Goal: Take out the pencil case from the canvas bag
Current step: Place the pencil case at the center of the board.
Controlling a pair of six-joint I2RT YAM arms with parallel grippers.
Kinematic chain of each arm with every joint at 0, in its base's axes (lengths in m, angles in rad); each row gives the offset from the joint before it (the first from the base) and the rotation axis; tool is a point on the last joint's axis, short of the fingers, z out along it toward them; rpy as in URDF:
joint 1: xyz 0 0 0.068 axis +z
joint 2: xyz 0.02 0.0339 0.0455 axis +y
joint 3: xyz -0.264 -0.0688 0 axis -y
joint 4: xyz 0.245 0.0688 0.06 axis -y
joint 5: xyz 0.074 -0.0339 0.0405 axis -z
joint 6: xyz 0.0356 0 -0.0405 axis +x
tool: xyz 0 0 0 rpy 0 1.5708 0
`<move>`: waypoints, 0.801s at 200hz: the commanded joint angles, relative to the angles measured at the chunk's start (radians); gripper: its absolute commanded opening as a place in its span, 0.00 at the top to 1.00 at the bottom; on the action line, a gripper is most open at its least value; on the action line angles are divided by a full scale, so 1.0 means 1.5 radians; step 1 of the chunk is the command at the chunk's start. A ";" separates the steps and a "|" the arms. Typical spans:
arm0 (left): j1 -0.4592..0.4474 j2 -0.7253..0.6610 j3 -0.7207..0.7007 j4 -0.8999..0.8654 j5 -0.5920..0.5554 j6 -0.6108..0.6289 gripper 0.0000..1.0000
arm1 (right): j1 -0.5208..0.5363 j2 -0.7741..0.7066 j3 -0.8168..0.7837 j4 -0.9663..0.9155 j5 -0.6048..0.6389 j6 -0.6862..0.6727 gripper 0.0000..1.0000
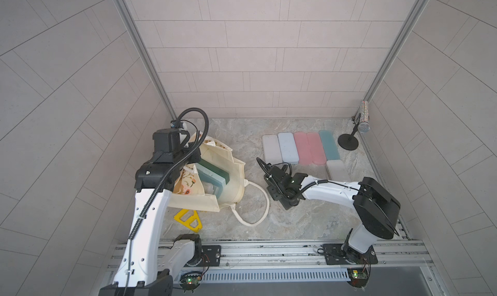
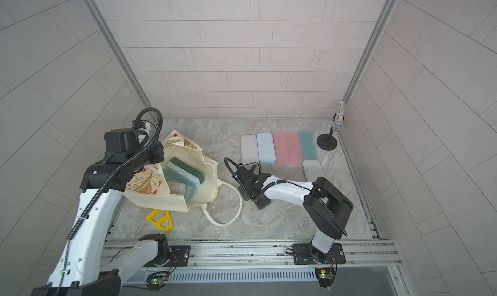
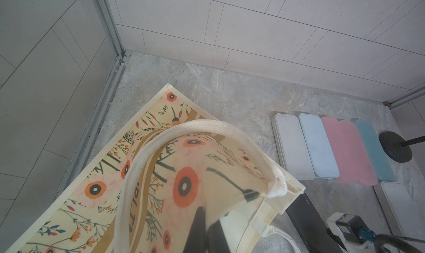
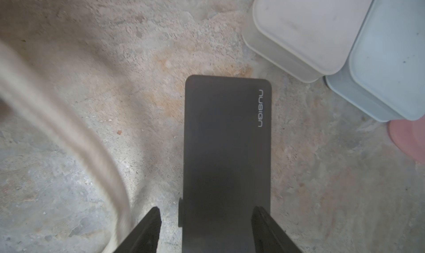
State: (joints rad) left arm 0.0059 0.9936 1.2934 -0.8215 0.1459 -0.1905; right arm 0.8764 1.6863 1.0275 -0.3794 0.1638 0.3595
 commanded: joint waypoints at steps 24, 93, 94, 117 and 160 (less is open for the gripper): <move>-0.004 -0.040 -0.009 0.029 0.009 -0.006 1.00 | -0.004 0.046 0.035 -0.040 0.024 0.017 0.38; -0.010 -0.018 0.000 0.044 0.043 -0.008 1.00 | -0.042 0.035 -0.019 -0.034 0.027 0.093 0.49; -0.010 -0.018 0.000 0.044 0.043 -0.008 1.00 | -0.043 0.034 -0.021 -0.034 0.027 0.095 0.49; -0.010 -0.010 0.003 0.049 0.051 -0.010 1.00 | -0.067 -0.005 -0.064 -0.030 0.029 0.125 0.52; -0.010 0.009 0.011 0.058 0.070 -0.017 1.00 | -0.115 -0.073 -0.147 -0.026 0.031 0.140 0.53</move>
State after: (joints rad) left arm -0.0055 1.0058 1.2766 -0.8158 0.2195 -0.1944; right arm 0.7391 1.6058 0.8818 -0.3431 0.2077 0.5247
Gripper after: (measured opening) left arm 0.050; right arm 0.470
